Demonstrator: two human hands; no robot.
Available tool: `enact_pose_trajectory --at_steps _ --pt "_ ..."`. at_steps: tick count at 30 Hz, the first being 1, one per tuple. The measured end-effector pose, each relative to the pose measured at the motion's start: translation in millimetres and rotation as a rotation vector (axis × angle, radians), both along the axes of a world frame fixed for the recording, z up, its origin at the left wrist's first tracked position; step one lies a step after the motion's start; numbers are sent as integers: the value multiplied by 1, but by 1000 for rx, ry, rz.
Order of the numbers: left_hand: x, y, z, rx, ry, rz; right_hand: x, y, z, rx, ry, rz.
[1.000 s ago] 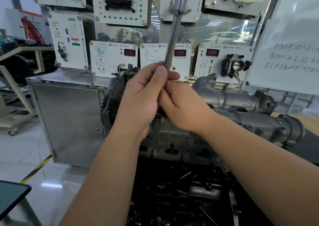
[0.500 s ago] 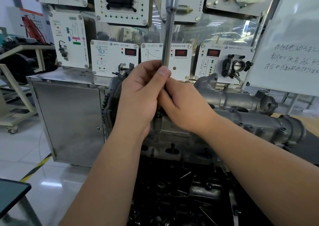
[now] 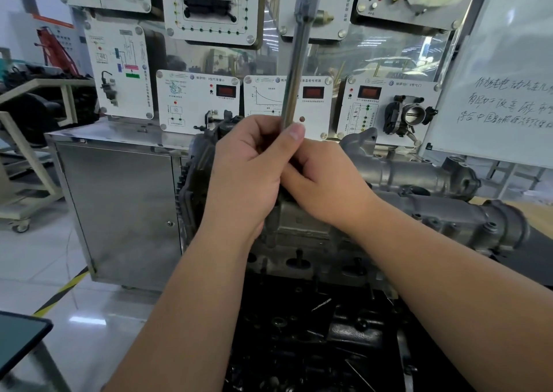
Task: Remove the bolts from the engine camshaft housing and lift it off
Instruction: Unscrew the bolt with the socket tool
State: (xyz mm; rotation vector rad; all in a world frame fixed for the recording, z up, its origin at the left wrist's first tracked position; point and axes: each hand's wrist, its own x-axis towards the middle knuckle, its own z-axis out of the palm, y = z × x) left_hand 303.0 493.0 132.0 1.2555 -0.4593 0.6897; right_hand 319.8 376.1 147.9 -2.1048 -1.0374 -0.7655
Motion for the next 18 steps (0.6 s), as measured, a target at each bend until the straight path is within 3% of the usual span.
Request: enact_pose_trajectory --at_steps 8,18 --pt "-6 -1 4 69 -18 -60 0 0 2 -85 142 9" --pt "-2 1 2 -128 -13 -52 -1 0 1 -47 77 -27"
